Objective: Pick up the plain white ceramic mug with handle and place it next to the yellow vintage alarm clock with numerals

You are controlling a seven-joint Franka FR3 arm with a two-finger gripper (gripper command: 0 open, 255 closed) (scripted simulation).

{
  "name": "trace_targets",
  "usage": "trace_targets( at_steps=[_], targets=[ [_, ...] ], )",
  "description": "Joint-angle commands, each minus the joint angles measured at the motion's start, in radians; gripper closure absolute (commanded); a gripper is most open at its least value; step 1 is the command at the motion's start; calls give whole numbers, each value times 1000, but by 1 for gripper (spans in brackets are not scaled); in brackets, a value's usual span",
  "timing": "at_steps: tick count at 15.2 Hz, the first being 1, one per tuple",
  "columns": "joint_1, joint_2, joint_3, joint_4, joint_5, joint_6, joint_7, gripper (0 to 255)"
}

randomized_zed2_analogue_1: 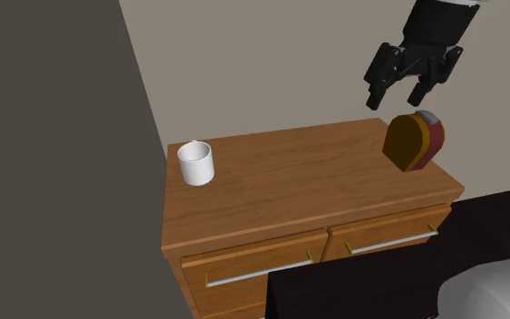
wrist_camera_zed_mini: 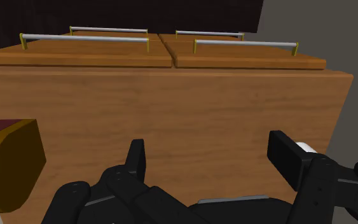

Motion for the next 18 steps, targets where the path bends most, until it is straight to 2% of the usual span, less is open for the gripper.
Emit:
trace_targets(
  at_steps=[1,10,18],
  targets=[
    [0,0,0,0,0,0,0,0],
    [45,251,168,42,65,202,155,0],
    [59,532,303,168,44,347,308,0]
  ],
)
